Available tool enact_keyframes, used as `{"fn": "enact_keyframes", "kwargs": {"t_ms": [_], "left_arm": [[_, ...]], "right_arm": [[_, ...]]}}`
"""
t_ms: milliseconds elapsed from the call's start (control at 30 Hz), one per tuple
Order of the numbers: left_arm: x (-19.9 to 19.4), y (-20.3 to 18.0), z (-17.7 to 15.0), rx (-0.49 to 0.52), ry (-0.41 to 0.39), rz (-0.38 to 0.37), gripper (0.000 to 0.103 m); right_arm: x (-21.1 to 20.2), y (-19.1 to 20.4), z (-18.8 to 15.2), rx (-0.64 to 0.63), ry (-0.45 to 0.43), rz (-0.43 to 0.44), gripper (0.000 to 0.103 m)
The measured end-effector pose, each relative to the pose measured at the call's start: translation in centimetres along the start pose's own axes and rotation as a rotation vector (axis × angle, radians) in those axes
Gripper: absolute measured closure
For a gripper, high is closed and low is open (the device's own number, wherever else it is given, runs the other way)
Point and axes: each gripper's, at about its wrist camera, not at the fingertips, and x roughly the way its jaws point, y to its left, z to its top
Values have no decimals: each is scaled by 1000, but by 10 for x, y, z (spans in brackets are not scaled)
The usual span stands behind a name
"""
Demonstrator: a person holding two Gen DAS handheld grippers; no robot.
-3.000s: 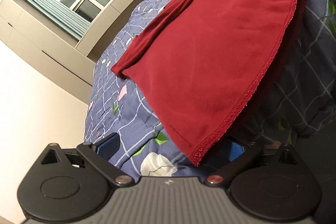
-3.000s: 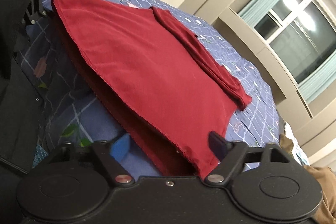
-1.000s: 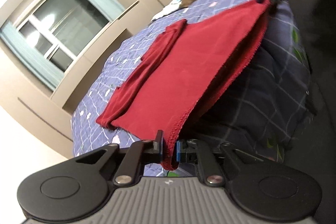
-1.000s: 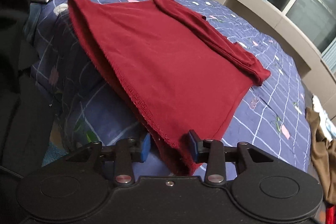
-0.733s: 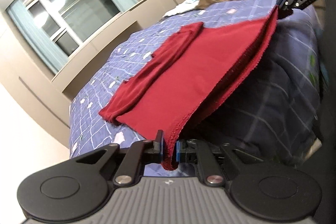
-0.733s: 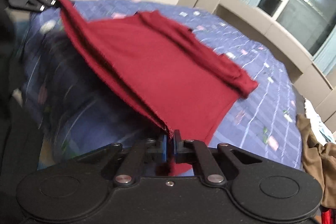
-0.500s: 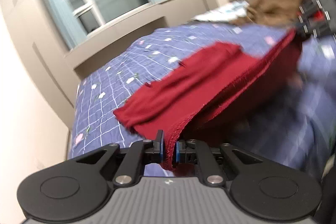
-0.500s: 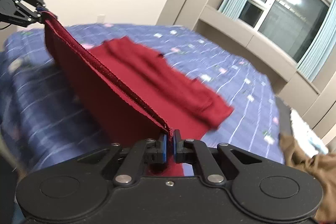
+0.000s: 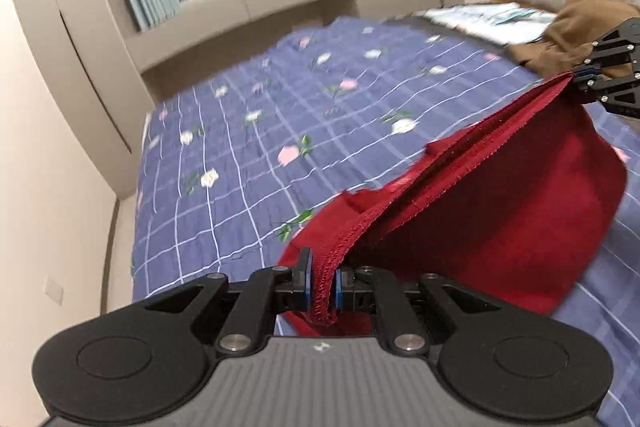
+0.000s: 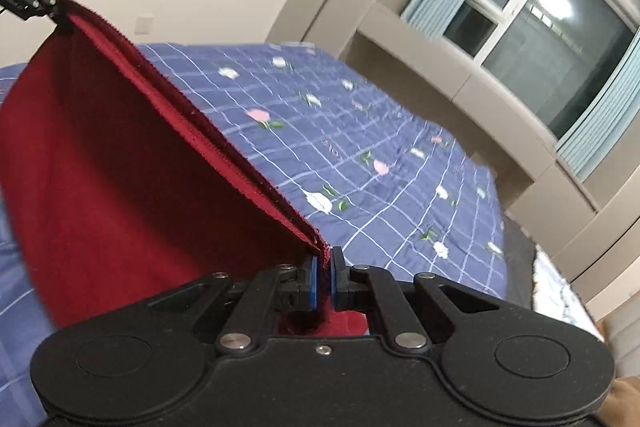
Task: Fold small clothes
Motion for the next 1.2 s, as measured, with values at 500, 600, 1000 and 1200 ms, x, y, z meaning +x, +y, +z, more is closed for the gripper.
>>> {"fn": "enact_keyframes", "kwargs": {"t_ms": [500,600,1000,1200], "left_arm": [[173,42,-7,-226,227,-71,87],[179,48,-11,-271,221,-38,67],[127,59,-32,-506,24,123,1],[140,24,-49,-424,40,167,1]], "right_arm": [[175,-1,-8,97,239,101,93],[181,-1,-14,130,232,77,65],[133,-17,-32,375,35,-243,4],[133,28,-33,169,38,-200,2]]}}
